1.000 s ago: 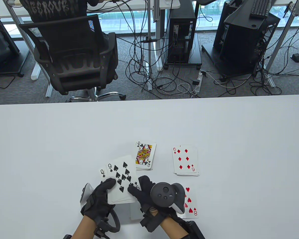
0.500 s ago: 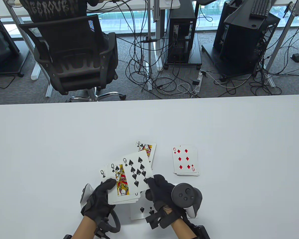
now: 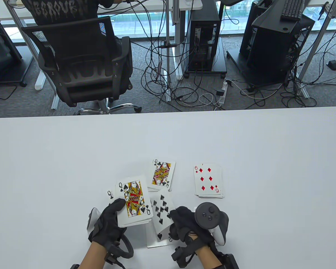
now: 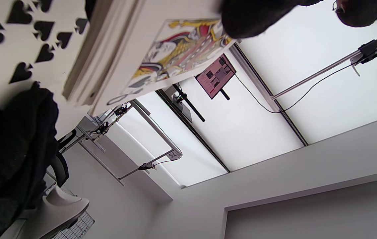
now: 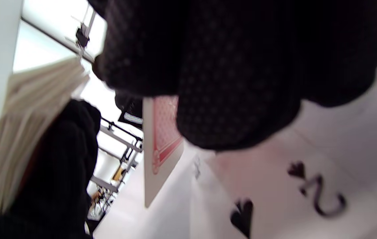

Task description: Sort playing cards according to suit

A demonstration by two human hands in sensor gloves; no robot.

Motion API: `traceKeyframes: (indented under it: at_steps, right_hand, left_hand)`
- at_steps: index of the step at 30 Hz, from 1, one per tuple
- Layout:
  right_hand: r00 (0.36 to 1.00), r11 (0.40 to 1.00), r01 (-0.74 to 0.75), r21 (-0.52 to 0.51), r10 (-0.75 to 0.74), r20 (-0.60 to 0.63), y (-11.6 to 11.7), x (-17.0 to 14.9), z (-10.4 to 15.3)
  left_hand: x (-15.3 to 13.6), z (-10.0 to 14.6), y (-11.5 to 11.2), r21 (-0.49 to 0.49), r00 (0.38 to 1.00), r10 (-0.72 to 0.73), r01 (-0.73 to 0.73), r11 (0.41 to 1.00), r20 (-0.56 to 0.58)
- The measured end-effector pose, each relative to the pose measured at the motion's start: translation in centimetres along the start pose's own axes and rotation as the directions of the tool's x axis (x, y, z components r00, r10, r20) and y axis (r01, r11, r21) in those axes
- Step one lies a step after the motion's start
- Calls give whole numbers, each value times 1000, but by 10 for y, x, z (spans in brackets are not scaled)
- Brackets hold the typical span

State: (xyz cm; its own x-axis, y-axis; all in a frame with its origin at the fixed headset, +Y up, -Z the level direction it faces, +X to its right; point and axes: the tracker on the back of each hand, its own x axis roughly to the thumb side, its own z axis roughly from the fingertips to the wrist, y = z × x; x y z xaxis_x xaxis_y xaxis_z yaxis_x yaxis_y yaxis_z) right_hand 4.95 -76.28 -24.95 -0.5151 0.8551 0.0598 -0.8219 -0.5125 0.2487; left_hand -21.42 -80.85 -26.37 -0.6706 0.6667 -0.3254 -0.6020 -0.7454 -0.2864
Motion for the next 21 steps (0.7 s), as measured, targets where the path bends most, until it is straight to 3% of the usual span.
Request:
traceKeyframes:
  at_steps: [6, 8, 11, 19, 21]
  right_hand:
    - [938, 935, -342, 97, 346, -27, 23, 8, 1]
    - [900, 896, -432, 107, 436, -19, 27, 12, 2]
    - [802, 791, -586, 175, 597, -15, 34, 15, 2]
    - [642, 623, -745, 238, 767, -1, 46, 16, 2]
    - [639, 621, -746, 242, 769, -2, 45, 17, 3]
  left_hand:
    - [0, 0, 0, 0, 1000, -7, 7, 1000, 0]
    - [-1, 0, 0, 1, 1000, -4, 4, 1000, -5]
    - [-1, 0, -1, 2, 1000, -1, 1, 1000, -8]
    - [-2, 1, -1, -2, 1000, -4, 4, 1000, -15]
    - [-2, 1, -2, -1, 1000, -5, 5, 1000, -21]
